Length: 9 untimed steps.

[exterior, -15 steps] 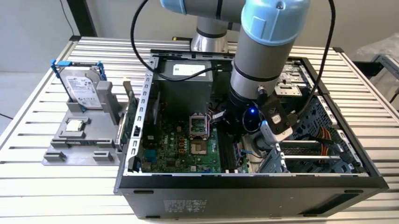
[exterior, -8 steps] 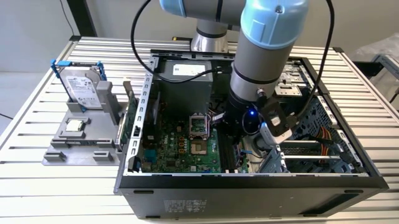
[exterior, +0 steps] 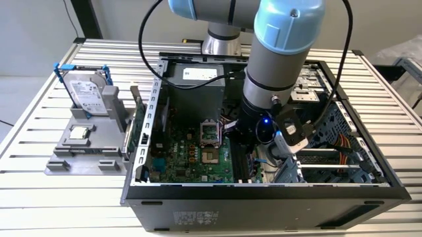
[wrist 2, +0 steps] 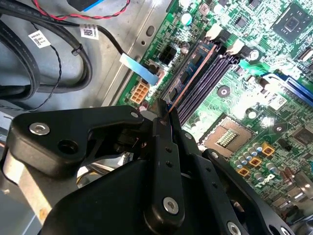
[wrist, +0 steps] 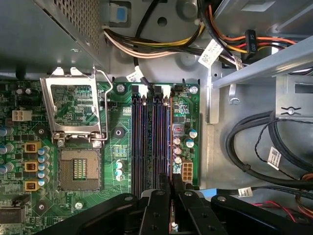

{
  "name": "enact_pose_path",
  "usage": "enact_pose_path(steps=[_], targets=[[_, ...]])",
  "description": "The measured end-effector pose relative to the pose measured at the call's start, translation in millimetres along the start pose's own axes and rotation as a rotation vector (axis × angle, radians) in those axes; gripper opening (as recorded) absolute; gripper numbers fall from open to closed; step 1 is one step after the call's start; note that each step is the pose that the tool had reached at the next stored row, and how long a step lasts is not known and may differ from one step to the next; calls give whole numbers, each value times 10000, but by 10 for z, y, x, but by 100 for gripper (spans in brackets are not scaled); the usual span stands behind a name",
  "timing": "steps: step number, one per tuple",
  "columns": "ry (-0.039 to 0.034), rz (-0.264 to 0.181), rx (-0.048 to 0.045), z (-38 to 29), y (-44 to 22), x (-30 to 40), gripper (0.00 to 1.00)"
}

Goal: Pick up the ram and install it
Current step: 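Insert the ram into the slot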

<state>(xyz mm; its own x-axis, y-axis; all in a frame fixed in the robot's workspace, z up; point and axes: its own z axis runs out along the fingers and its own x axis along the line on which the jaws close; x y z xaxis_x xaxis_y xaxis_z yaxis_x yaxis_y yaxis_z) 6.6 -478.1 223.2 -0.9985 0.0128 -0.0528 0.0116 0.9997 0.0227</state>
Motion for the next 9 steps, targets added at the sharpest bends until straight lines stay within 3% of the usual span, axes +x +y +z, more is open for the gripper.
enact_pose_path(steps=[9], targets=[[13, -1, 21, 34, -1, 2, 0]])
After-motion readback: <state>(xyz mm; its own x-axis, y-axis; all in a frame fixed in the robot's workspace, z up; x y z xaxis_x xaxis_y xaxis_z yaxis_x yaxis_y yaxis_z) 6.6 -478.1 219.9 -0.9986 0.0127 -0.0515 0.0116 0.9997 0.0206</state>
